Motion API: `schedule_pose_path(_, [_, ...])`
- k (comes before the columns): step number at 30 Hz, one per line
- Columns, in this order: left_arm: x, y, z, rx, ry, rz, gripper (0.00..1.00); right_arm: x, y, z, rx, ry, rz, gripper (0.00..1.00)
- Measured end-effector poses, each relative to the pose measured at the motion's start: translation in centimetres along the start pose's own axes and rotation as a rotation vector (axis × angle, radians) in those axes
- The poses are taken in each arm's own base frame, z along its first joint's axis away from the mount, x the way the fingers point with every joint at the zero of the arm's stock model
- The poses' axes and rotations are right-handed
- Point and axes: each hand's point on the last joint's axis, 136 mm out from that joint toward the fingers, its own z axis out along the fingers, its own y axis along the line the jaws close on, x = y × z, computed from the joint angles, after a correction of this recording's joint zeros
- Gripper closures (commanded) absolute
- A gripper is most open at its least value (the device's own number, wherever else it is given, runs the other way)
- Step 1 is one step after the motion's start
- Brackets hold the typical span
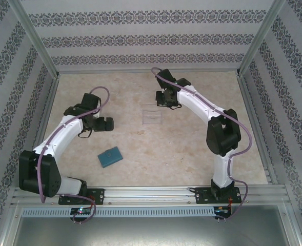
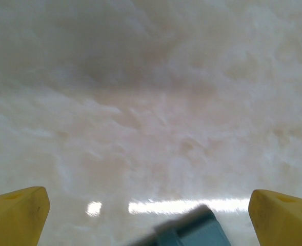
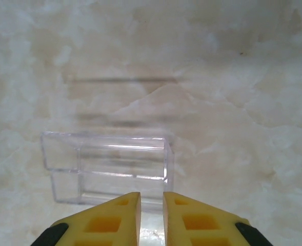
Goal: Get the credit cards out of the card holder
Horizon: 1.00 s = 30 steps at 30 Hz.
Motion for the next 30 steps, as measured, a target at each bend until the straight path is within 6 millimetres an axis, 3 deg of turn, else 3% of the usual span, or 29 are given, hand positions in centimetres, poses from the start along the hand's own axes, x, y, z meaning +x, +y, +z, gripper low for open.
schedule_pose_path(6, [6.0,-1.8,3.0,0.032,0.166,-0.008,0.0,1.1,0.8,-0.7,-0.04,-0.001,-0.012,0.77])
schedule_pose_path(10, [8.7,-2.5,4.1,0.053,0.23,-0.027,0.0,1.9,0.9,-0.7,-0.051,0.012,-0.019,0.76])
schedule_pose_path(17, [11.5,-3.9,4.8,0.125,0.275,-0.069,0.0,2.5,1.0,-1.2,-0.073,0.012,-0.021,0.75])
schedule_pose_path(24, [12.9,-5.4,4.1,0.162,0.284,-0.075,0.0,2.0,1.6,-2.1,-0.112,-0.013,-0.022,0.73])
schedule_pose_path(30, [14.0,-6.5,3.7,0.158,0.296,-0.043,0.0,2.8,1.3,-1.6,-0.106,0.007,-0.022,0.71])
